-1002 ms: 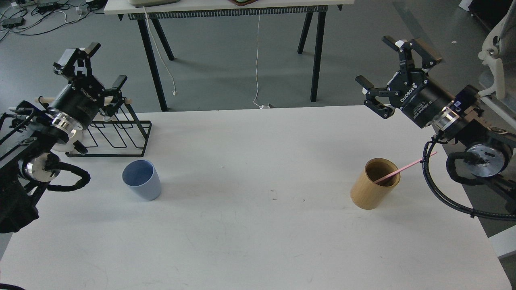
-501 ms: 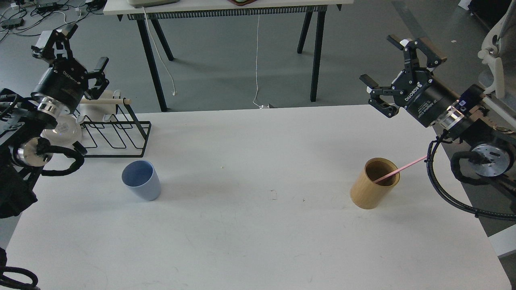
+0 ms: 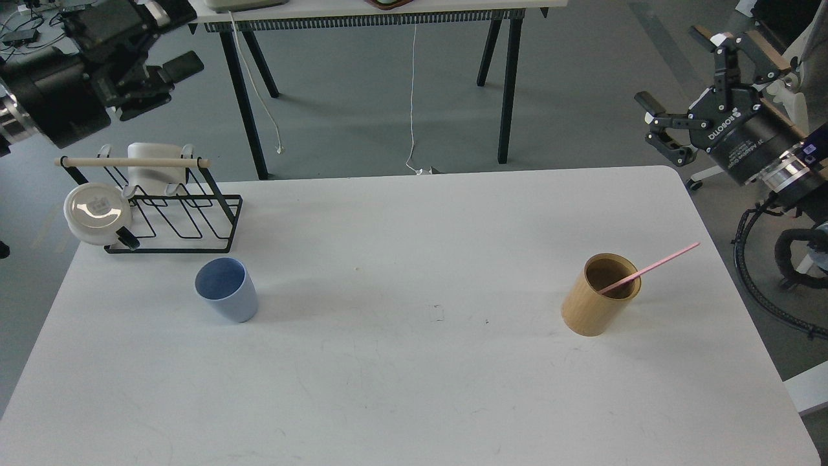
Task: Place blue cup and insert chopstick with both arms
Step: 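Move the left gripper down toward the light blue cup, then grasp the light blue cup with the left gripper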
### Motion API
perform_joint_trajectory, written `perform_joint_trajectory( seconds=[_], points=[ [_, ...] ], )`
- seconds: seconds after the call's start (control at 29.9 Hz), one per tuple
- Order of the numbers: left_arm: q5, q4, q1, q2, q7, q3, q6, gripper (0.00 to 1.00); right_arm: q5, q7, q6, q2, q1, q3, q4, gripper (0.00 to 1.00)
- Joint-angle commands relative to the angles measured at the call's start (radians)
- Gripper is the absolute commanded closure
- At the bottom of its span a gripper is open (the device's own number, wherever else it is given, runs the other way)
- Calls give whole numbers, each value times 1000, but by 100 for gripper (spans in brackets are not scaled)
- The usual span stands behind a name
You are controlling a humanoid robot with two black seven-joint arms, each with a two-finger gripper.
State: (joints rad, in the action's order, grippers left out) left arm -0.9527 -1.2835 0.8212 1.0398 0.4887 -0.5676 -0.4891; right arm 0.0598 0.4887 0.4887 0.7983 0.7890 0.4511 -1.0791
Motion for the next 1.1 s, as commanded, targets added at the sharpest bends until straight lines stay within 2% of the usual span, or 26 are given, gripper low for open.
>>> perform_joint_trajectory(
  seconds=[0.0, 0.17, 0.27, 0.4, 0.67, 0.9, 1.07],
  points=[
    [-266, -91, 1, 109, 0, 129, 0, 0, 0, 0, 0, 1, -19, 0, 1, 2],
    [-697, -82, -11, 118, 0, 156, 0, 0, 0, 0, 0, 1, -37, 0, 2, 2],
    [-839, -31, -31, 108, 0, 156, 0, 0, 0, 0, 0, 1, -42, 0, 5, 2],
    [-899, 36, -42, 51, 0, 156, 0, 0, 0, 0, 0, 1, -48, 0, 4, 2],
    [-954, 260, -50, -112, 0, 158, 0, 0, -3, 0, 0, 41, -59, 1, 4, 2],
    [-969, 369, -89, -178, 0, 160, 0, 0, -6, 0, 0, 91, -73, 1, 8, 2],
    [-969, 383, -102, -210, 0, 158, 0, 0, -6, 0, 0, 113, -90, 1, 15, 2]
  ],
)
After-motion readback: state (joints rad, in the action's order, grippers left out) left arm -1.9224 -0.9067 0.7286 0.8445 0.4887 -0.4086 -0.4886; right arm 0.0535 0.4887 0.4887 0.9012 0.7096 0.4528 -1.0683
